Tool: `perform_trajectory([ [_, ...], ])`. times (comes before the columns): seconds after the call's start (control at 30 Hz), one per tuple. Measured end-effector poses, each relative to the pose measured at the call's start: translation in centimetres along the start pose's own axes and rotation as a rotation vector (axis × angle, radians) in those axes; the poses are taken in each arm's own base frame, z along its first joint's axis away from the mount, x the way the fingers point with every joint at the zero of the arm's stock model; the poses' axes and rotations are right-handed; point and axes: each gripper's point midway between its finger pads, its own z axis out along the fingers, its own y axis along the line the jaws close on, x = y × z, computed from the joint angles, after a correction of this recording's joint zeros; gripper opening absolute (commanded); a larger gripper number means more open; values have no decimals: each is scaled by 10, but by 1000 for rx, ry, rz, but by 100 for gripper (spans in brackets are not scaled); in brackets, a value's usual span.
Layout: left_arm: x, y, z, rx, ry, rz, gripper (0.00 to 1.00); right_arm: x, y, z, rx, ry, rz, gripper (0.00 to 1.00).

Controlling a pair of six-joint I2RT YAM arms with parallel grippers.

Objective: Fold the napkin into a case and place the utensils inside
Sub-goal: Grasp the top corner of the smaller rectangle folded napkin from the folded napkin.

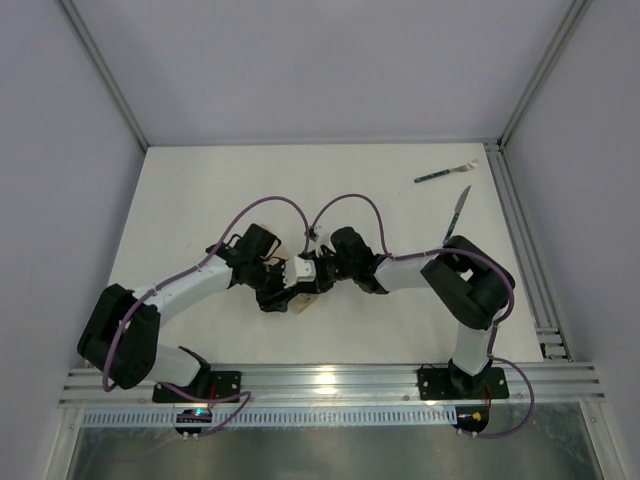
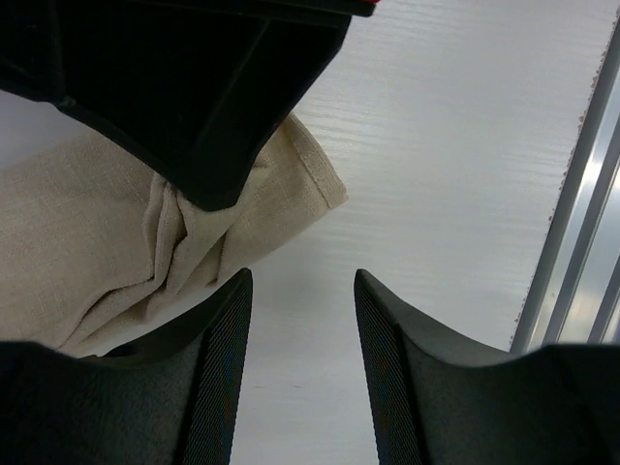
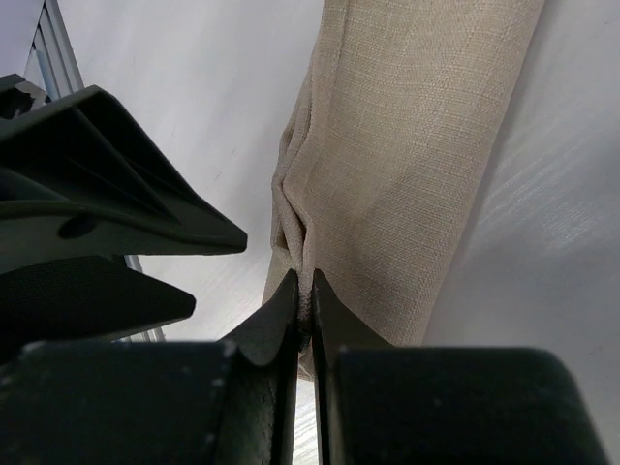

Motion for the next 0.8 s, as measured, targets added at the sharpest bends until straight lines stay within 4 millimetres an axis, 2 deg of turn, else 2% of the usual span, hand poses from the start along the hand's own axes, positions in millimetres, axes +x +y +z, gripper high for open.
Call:
perform_trajectory([
  [0.17,1,13,10,-36,12,-36,54,-1,0,0,-2,-3,0,4],
  [0.4,-10,27,11,-95,-29,-43,54,-1,0,0,-2,-4,-1,4],
  [0.5,-11,29,13,-100,-35,-55,49,-1,0,0,-2,-4,-2,4],
  [0.53,-9,29,15,-95,-30,-63,42,-1,0,0,-2,-4,-2,4],
  [0.63,-4,26,21,-68,-15,-86,32,0,0,0,1,0,-2,4],
  [0.7,-3,25,22,-51,-18,-101,32,3,-2,0,4,8,3,4],
  [0.8,-3,21,17,-24,-34,-141,37,3,-2,1,5,9,4,4],
])
